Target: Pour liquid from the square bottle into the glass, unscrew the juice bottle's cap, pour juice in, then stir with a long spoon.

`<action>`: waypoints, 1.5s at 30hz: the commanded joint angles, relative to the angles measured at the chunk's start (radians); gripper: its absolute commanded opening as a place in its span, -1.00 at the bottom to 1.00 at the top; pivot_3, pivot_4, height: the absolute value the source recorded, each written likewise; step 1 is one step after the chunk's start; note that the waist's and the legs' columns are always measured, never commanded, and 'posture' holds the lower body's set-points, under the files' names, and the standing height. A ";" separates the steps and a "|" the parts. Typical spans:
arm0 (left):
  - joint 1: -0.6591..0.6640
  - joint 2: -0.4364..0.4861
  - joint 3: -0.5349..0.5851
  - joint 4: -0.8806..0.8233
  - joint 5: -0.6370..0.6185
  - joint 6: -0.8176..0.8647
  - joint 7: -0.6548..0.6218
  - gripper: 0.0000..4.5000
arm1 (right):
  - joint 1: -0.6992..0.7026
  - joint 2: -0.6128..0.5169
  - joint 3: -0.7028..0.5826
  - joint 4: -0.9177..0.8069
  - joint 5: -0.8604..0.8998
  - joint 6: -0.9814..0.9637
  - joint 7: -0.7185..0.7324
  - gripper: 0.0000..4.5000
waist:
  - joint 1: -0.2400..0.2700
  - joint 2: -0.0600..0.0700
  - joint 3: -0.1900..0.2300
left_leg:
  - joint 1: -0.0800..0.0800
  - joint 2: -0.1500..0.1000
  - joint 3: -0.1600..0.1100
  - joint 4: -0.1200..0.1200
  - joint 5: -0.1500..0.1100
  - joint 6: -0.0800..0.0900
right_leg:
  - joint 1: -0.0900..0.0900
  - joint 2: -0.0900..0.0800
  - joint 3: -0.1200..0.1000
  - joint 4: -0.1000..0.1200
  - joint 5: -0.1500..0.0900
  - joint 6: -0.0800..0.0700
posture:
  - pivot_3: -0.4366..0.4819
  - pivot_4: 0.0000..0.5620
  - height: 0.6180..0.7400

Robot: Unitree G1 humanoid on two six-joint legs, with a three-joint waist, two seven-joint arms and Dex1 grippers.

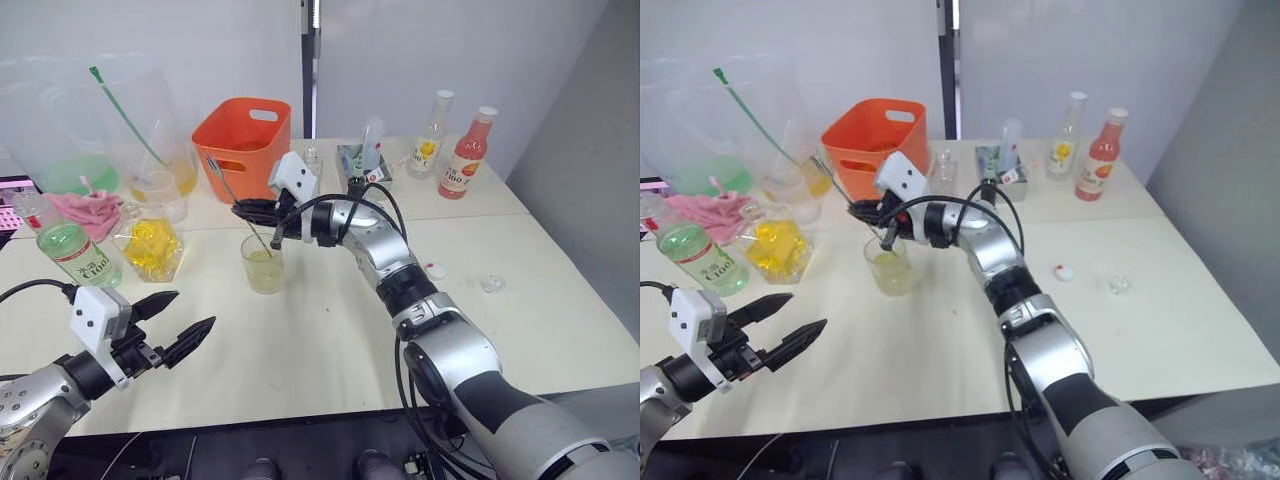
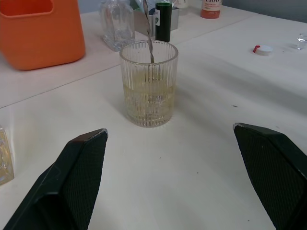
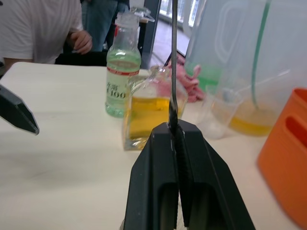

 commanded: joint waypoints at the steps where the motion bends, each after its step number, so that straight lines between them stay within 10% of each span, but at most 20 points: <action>1: -0.018 0.016 0.010 -0.016 -0.023 0.007 0.004 0.97 | 0.002 0.004 -0.009 -0.092 0.036 0.062 0.030 -1.00 | -0.001 0.000 0.000 | 0.000 0.000 0.000 0.000 0.000 0.000 | 0.000 0.000 0.000 0.000 0.000 0.000 | -0.05 -0.47 1.00; 22: -0.059 0.021 -0.018 -0.003 -0.015 0.016 0.021 0.97 | -0.058 0.032 -0.063 0.194 -0.041 -0.320 -0.175 -1.00 | 0.000 0.000 0.000 | 0.001 0.000 0.000 0.000 0.001 -0.002 | 0.000 0.000 0.000 0.002 0.000 0.000 | -0.05 -0.47 1.00; 37: -0.115 0.018 -0.083 0.035 0.005 0.004 0.020 0.97 | 0.027 -0.021 -0.063 -0.010 0.023 -0.096 -0.013 -1.00 | -0.003 0.000 0.000 | 0.001 0.000 -0.001 0.000 0.002 -0.003 | -0.001 0.000 0.000 0.003 0.000 0.000 | -0.05 -0.47 1.00; 45: -0.106 0.017 -0.079 0.029 0.003 0.005 0.016 0.97 | -0.038 0.007 -0.139 0.110 0.019 -0.190 -0.178 -1.00 | -0.002 0.000 0.000 | 0.001 0.000 -0.001 0.000 0.002 -0.003 | -0.001 0.000 0.000 0.003 0.000 0.000 | -0.05 -0.47 1.00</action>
